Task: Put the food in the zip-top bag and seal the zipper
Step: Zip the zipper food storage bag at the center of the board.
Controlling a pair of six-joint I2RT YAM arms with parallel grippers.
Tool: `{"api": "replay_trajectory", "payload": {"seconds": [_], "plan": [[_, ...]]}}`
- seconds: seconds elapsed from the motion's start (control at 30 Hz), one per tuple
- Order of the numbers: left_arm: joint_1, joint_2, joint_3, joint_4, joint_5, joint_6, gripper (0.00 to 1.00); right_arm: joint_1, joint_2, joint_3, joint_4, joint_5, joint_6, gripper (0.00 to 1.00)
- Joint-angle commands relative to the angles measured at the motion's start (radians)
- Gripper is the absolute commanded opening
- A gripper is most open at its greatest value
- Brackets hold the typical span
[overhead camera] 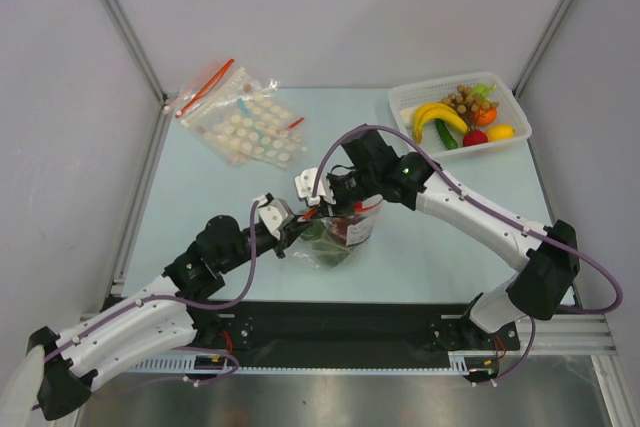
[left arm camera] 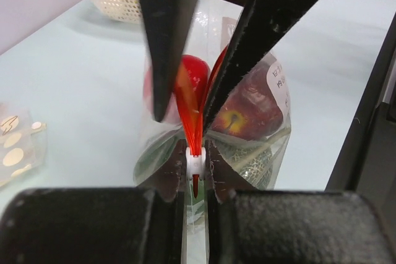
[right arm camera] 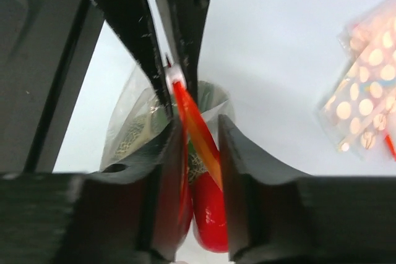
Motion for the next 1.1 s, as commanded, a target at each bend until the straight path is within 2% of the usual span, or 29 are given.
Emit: {"api": "replay_trajectory", "payload": {"seconds": [0.0,0.03,0.17,0.27,0.3,0.37,0.47,0.5,0.57,0.77,0.9,1.03,1.07], "plan": [[-0.012,-0.034,0.028,0.039,-0.003,0.019,0.01,-0.003,-0.058,-0.043,0.081,0.028,0.038,0.3],[-0.012,-0.036,0.026,0.042,-0.004,0.019,0.01,-0.001,-0.066,-0.052,0.091,0.034,0.048,0.26],[-0.013,-0.043,0.023,0.047,-0.006,0.019,0.05,0.009,-0.092,-0.104,0.132,0.061,0.059,0.0],[-0.013,-0.045,0.017,0.058,-0.015,0.012,0.2,0.022,-0.109,-0.126,0.157,0.067,0.087,0.0],[-0.013,-0.043,0.011,0.064,-0.018,0.01,0.29,0.026,-0.117,-0.142,0.181,0.077,0.099,0.0],[-0.013,-0.053,-0.003,0.084,-0.026,-0.007,0.41,0.032,-0.146,-0.165,0.236,0.088,0.153,0.0],[-0.015,-0.1,-0.044,0.172,-0.024,-0.036,0.5,0.032,-0.198,-0.237,0.351,0.128,0.27,0.0],[-0.015,-0.115,-0.077,0.192,-0.029,-0.042,0.57,0.032,-0.212,-0.254,0.376,0.142,0.295,0.0],[-0.013,-0.157,-0.106,0.229,-0.035,-0.046,0.61,0.037,-0.258,-0.302,0.42,0.151,0.344,0.0],[-0.013,-0.145,-0.108,0.254,-0.014,-0.053,0.61,0.057,-0.37,-0.42,0.581,0.251,0.503,0.0],[-0.013,-0.125,-0.103,0.266,0.029,-0.05,0.56,0.126,-0.436,-0.472,0.623,0.321,0.529,0.0],[-0.013,-0.108,-0.103,0.292,0.075,-0.053,0.54,0.149,-0.466,-0.52,0.709,0.384,0.59,0.0],[-0.013,-0.105,-0.101,0.294,0.083,-0.05,0.5,0.153,-0.47,-0.521,0.709,0.389,0.592,0.0]]}}
